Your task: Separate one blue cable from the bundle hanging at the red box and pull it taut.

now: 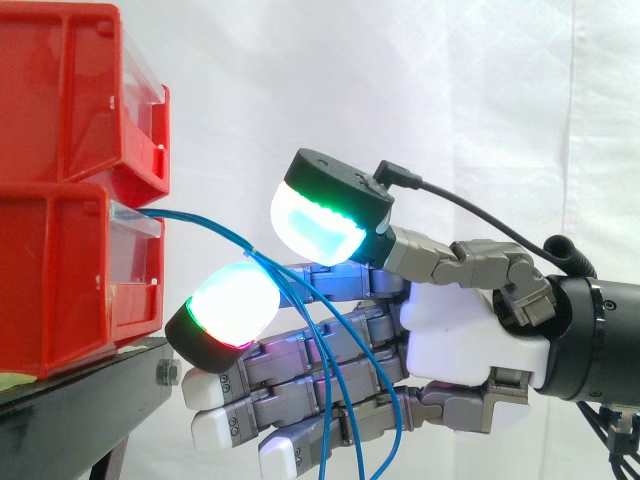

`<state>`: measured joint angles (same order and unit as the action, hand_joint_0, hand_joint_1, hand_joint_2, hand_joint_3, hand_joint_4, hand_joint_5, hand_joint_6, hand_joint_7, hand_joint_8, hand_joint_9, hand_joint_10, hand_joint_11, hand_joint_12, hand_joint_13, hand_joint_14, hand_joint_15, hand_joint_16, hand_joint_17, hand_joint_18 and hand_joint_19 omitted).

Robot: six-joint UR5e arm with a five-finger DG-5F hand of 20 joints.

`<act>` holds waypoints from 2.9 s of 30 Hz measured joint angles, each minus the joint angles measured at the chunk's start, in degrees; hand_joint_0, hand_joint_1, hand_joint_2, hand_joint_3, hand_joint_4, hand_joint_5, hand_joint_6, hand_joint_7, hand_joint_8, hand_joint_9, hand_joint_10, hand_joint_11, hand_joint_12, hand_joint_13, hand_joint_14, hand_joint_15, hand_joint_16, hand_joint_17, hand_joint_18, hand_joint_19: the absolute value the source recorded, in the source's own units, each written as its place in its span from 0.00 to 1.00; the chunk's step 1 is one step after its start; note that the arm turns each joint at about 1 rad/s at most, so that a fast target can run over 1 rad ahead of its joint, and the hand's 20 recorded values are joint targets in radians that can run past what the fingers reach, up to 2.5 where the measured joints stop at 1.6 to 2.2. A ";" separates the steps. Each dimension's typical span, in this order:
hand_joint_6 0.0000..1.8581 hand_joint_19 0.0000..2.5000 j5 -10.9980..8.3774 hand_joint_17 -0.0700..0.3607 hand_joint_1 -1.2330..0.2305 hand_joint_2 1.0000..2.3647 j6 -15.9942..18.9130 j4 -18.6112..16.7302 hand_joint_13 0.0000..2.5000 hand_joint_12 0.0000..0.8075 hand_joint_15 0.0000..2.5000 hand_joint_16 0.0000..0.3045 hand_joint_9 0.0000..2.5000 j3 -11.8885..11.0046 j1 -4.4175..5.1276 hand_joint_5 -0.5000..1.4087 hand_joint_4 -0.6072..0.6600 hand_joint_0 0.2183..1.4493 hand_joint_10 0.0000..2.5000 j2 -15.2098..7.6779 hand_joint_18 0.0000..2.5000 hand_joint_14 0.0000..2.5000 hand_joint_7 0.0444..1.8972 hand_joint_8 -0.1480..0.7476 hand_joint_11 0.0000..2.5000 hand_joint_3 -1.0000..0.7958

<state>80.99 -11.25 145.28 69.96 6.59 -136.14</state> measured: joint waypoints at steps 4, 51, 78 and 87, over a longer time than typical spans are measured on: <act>0.27 0.20 -0.01 0.39 0.44 0.02 0.00 0.00 0.26 0.43 0.15 0.14 0.29 0.00 0.00 0.20 0.61 0.36 0.01 0.00 0.25 0.01 0.67 0.49 0.18 0.46; 0.45 0.22 -0.13 0.40 0.36 0.00 -1.16 -0.03 0.27 0.45 0.17 0.15 0.30 -0.18 -0.23 0.15 0.63 0.32 0.01 -0.53 0.27 0.01 0.48 0.49 0.26 0.31; 0.43 0.23 -1.58 0.43 0.53 0.00 -2.57 -2.54 0.30 0.49 0.19 0.17 0.32 -0.87 0.07 0.16 0.65 0.22 0.01 -2.72 0.30 0.01 0.48 0.53 0.26 0.28; 0.44 0.23 -1.24 0.40 0.41 0.01 -4.10 -2.22 0.30 0.45 0.19 0.15 0.33 -3.69 -0.40 0.15 0.61 0.32 0.01 -2.66 0.29 0.01 0.50 0.50 0.27 0.36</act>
<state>79.75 -15.35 143.07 66.27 6.19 -138.80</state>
